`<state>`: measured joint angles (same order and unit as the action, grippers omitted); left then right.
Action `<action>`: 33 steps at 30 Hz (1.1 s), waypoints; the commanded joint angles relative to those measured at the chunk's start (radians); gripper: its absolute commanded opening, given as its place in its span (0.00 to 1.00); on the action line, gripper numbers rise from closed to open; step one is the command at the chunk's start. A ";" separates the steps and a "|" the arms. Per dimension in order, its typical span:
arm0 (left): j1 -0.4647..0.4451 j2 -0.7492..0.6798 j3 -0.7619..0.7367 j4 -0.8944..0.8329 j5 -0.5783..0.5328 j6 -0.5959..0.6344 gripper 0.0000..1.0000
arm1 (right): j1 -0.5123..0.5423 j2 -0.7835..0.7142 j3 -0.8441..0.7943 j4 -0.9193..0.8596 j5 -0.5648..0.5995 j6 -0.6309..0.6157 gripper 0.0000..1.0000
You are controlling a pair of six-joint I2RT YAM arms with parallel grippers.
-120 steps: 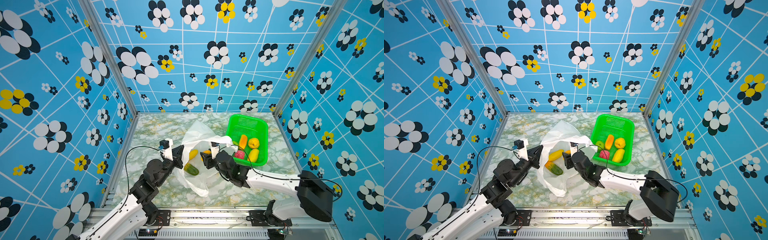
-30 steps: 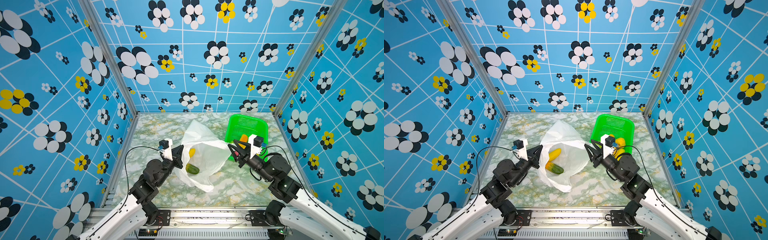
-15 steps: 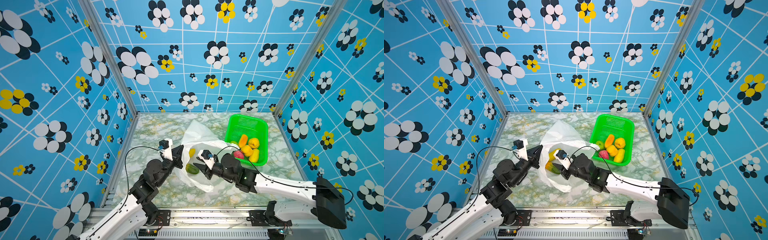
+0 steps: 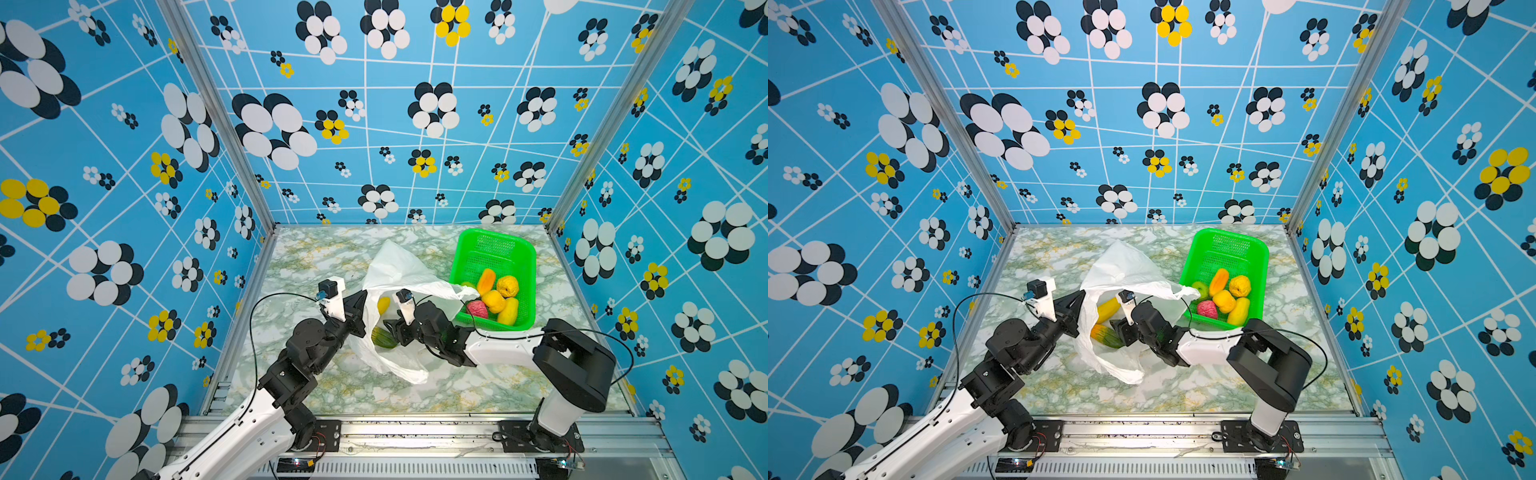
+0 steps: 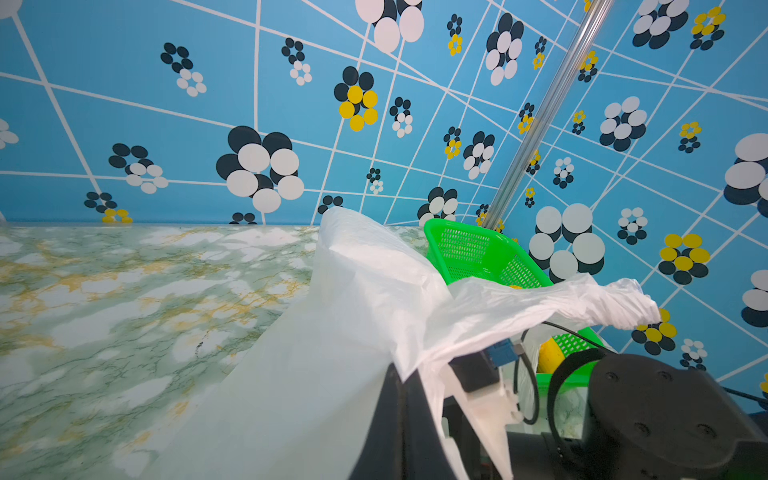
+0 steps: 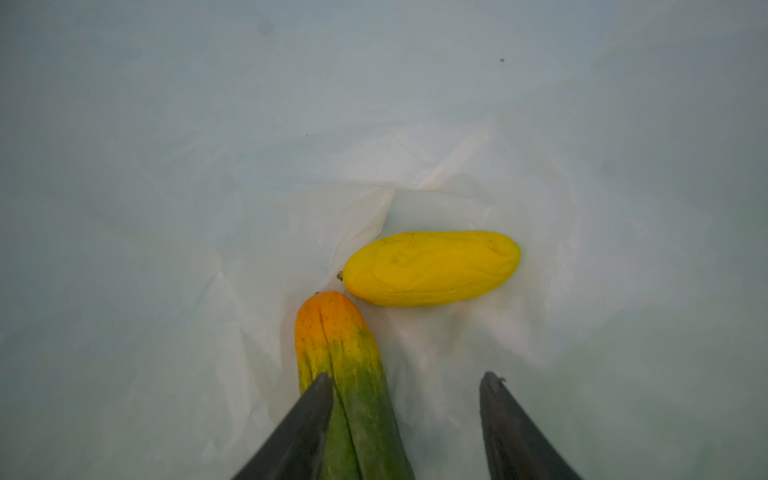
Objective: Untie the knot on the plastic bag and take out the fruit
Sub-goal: 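Lower the right gripper into the bag and close on the green-orange papaya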
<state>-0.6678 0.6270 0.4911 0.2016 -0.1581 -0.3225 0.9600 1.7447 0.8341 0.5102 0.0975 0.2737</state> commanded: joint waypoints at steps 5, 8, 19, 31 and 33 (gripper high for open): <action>0.006 -0.011 0.010 -0.008 -0.014 -0.007 0.00 | 0.001 0.091 0.063 -0.037 -0.047 0.112 0.75; 0.006 -0.012 0.010 -0.009 -0.014 -0.006 0.00 | 0.003 0.102 0.081 -0.074 -0.089 0.141 0.78; 0.006 -0.014 0.009 -0.009 -0.017 -0.004 0.00 | 0.039 0.005 0.096 -0.259 -0.179 0.151 0.74; 0.005 -0.020 0.007 -0.010 -0.018 -0.003 0.00 | 0.111 0.095 0.263 -0.609 0.001 0.079 0.70; 0.006 -0.018 0.009 -0.010 -0.018 -0.004 0.00 | 0.112 0.113 0.285 -0.638 0.014 0.077 0.68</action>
<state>-0.6674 0.6155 0.4911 0.1936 -0.1658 -0.3222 1.0733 1.8278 1.0847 -0.0154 0.0494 0.3702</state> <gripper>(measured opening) 0.040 0.682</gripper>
